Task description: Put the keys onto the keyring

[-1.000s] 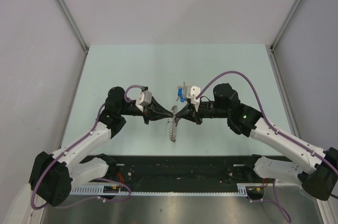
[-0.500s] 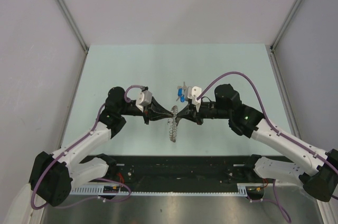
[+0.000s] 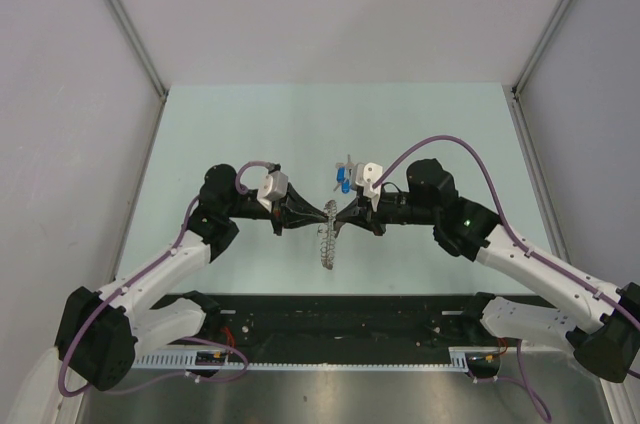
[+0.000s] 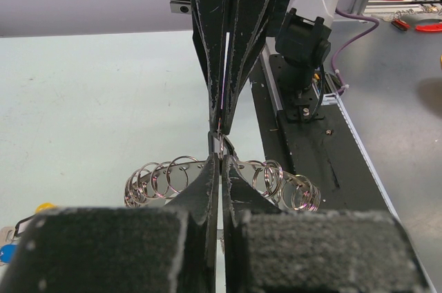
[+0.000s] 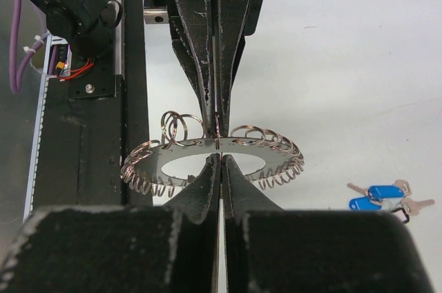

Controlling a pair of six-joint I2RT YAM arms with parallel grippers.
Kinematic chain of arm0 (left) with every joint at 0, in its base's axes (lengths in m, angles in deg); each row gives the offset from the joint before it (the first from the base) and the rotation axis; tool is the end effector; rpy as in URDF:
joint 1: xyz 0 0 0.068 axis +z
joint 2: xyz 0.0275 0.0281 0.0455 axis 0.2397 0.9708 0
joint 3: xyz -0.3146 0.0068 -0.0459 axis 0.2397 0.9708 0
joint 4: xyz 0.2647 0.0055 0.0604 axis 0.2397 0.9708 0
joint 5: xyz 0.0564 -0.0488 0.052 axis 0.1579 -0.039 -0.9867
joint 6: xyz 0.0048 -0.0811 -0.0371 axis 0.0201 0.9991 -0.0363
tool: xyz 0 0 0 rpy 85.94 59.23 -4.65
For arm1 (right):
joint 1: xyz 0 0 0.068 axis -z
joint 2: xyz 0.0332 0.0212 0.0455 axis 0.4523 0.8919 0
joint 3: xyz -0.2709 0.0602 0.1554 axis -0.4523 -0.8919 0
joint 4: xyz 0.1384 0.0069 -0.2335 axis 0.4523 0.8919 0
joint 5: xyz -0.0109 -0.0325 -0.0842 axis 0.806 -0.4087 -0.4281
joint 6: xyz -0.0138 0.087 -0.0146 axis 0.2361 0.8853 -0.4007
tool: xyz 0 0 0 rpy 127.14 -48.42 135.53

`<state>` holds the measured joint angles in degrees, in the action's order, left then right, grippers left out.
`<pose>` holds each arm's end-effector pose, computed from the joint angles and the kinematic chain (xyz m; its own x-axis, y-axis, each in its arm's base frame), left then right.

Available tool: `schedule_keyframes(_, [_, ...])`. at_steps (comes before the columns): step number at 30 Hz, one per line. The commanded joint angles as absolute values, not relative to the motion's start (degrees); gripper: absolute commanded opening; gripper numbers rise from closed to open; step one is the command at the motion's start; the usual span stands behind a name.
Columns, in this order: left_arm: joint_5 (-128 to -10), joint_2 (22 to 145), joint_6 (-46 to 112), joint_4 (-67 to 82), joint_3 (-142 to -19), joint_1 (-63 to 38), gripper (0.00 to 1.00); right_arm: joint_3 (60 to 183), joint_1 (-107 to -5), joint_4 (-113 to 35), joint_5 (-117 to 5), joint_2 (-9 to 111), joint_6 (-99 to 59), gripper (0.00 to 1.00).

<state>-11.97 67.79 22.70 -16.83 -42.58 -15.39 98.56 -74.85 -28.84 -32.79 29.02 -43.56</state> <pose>0.1618 -0.1734 0.3280 -0.0046 -0.0069 -1.0000 0.9970 -0.0771 -0.0041 0.1420 0.2184 0.3695 0.0902 -0.2679 -0.9592 -0.9816 0.1389 -0.1311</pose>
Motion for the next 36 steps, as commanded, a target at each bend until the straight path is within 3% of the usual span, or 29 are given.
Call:
schedule_keyframes(1, [-10.6,67.8,23.5,-20.1,-44.0,-15.7,0.0,101.0,-75.2,-30.7,-32.0,28.8,-44.1,0.0])
schedule_keyframes(36, [-9.1,67.8,21.8,-23.2,-42.3,-15.8,0.0,100.9,-75.5,-29.1,-33.2,27.8,-43.1,0.0])
